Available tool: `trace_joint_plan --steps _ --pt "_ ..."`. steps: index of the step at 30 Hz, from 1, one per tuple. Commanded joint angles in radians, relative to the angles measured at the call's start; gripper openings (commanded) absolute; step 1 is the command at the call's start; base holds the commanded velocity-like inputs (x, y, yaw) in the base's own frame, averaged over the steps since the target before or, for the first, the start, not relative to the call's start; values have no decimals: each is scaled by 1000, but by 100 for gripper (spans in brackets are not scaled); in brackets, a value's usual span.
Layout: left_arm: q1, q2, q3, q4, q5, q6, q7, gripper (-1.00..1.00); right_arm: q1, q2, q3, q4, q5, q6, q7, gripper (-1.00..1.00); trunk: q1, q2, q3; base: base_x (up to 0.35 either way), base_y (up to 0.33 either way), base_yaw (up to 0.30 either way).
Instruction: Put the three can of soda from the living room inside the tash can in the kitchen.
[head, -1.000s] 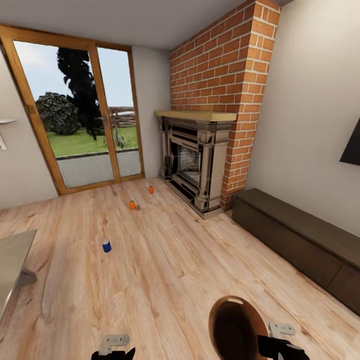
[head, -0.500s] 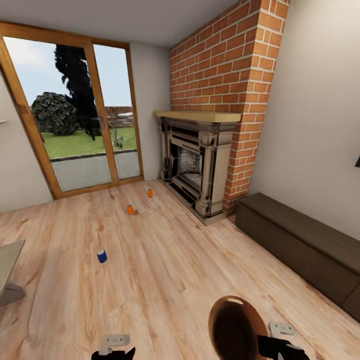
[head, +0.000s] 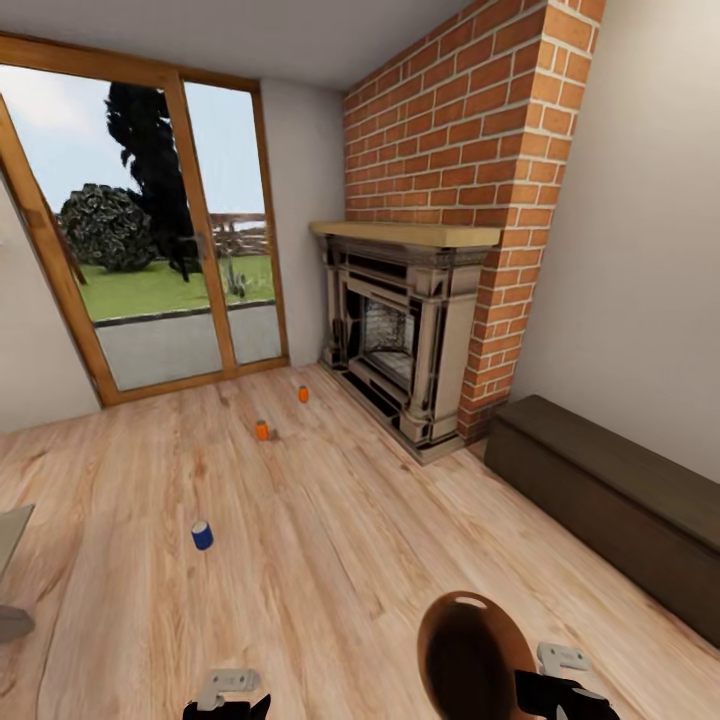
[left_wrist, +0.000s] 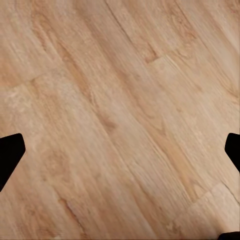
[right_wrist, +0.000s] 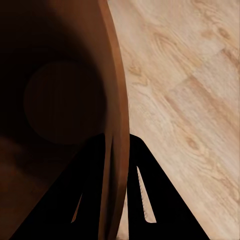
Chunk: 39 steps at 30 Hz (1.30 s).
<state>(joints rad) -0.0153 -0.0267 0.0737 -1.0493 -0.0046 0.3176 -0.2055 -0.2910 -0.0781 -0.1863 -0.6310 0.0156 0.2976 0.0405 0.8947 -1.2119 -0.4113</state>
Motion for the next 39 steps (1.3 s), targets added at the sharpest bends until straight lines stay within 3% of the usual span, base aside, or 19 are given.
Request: trace_joint_plan --steps 1,39 --pt "0 0 0 0 0 0 0 100 0 0 -1 -1 -6 0 7 -100 0 0 0 333 156 0" --pt "0 0 0 1 0 0 0 100 0 0 -1 -1 -6 0 7 -100 0 0 0 296 189 0"
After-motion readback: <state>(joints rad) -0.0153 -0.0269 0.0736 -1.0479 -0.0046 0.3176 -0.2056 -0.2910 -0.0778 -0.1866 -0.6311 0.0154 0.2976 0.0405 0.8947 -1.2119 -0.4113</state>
